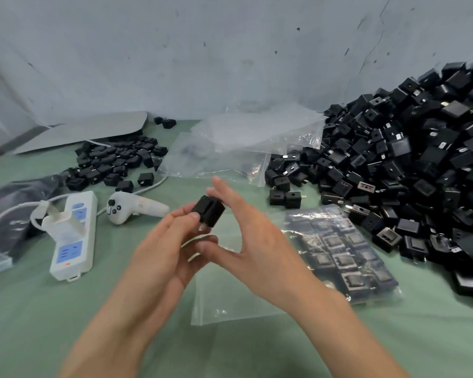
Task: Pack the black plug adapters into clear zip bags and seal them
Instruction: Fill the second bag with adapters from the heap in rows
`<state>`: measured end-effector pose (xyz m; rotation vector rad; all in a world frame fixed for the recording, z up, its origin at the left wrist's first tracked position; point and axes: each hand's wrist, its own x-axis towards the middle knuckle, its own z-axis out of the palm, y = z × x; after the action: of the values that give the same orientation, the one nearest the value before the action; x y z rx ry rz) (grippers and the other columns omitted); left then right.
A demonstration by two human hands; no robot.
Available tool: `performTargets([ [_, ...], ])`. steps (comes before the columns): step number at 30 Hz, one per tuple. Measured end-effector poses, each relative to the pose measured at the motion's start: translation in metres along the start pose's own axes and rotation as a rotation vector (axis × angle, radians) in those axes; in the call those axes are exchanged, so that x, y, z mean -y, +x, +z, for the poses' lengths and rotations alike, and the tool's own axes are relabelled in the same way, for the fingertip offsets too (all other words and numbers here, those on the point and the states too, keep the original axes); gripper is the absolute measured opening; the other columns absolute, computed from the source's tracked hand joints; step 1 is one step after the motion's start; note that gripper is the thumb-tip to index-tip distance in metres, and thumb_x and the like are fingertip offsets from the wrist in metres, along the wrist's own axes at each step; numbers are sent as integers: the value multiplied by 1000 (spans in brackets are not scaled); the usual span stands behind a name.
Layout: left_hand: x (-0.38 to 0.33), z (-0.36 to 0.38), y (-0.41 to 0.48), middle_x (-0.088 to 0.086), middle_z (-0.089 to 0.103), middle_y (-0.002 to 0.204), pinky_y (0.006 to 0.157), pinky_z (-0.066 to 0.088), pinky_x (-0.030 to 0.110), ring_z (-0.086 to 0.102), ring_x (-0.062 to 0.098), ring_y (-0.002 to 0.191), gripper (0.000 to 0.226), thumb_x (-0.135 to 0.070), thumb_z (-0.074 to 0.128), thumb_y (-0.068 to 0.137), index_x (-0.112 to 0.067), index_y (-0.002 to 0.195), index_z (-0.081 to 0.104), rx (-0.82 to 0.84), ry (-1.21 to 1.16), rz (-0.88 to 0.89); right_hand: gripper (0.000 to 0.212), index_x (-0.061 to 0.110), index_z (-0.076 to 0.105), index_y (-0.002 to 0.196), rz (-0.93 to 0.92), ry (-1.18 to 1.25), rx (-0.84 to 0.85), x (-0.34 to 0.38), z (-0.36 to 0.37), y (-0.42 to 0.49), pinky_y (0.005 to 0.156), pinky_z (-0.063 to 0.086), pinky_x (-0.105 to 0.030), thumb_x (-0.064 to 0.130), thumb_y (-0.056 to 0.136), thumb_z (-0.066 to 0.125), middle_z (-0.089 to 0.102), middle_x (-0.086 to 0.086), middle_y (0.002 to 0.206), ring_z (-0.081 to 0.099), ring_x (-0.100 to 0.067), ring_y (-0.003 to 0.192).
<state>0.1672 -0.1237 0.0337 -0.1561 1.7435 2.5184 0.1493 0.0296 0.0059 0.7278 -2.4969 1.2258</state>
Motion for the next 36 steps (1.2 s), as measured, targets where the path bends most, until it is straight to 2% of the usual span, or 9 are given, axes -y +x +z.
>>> performTargets([
  [2, -3, -20, 4, 2, 66, 78, 64, 59, 26, 66, 16, 68, 21, -13, 52, 98, -17, 111, 68, -85, 43, 28, 74, 47, 9, 154, 19, -35, 20, -2, 1, -2, 108, 24, -10, 57, 94, 51, 39, 22, 151, 37, -1, 135],
  [6, 9, -62, 9, 8, 72, 81, 68, 57, 31, 64, 15, 66, 23, -11, 54, 97, -25, 103, 71, -269, 561, 19, 44, 31, 40, 149, 56, -264, 13, -14, 0, -5, 115, 28, -34, 32, 105, 44, 45, 12, 147, 38, -11, 135],
  [10, 23, -76, 1, -5, 74, 84, 67, 46, 23, 61, 6, 66, 21, -24, 60, 94, -42, 96, 70, -80, 853, 14, 43, 29, 41, 149, 40, -430, 142, -22, 7, -6, 117, 12, -26, 31, 106, 41, 40, 8, 152, 28, -15, 142],
  [13, 32, -69, -2, -17, 75, 91, 68, 47, 9, 66, 2, 79, 15, -24, 62, 95, -36, 98, 71, 36, 842, 94, 45, 29, 41, 149, 46, -436, 165, -21, 12, -5, 119, 12, -30, 36, 106, 38, 42, 8, 153, 28, -17, 144],
  [21, 44, -71, 7, -20, 55, 92, 91, 42, 37, 52, 6, 94, 23, -51, 47, 96, -34, 90, 61, 289, 1293, 434, 42, 38, 42, 147, 47, -412, 275, -13, 19, -6, 124, -2, -36, 44, 106, 32, 35, 16, 157, 18, -13, 150],
  [24, 39, -73, 15, -25, 55, 112, 99, 35, 31, 47, 3, 110, 45, -68, 39, 91, -38, 115, 63, 355, 1429, 485, 42, 37, 42, 147, 20, -376, 262, -11, 15, -4, 124, 2, -38, 42, 107, 32, 39, 16, 154, 22, -12, 148],
  [27, 32, -68, 24, -34, 48, 128, 106, 26, 21, 38, -4, 122, 54, -77, 41, 88, -51, 135, 47, 464, 1462, 507, 40, 35, 47, 144, 28, -347, 183, -17, 1, 0, 124, 12, -41, 35, 106, 33, 47, 14, 149, 32, -12, 143],
  [31, 28, -54, 36, -38, 39, 125, 106, 16, 10, 30, -13, 122, 58, -79, 35, 87, -55, 139, 42, 627, 1531, 541, 36, 25, 58, 136, 105, -280, -22, -36, -22, -1, 116, 29, -41, 15, 104, 44, 60, 7, 134, 45, -15, 129],
  [36, 25, -36, 44, -21, 61, 111, 99, 36, 17, 53, 0, 112, 31, -54, 54, 93, -40, 120, 60, 707, 1424, 581, 37, 27, 59, 133, 221, -253, -142, -53, -41, -4, 110, 35, -38, 16, 102, 44, 62, 9, 128, 49, -16, 124],
])
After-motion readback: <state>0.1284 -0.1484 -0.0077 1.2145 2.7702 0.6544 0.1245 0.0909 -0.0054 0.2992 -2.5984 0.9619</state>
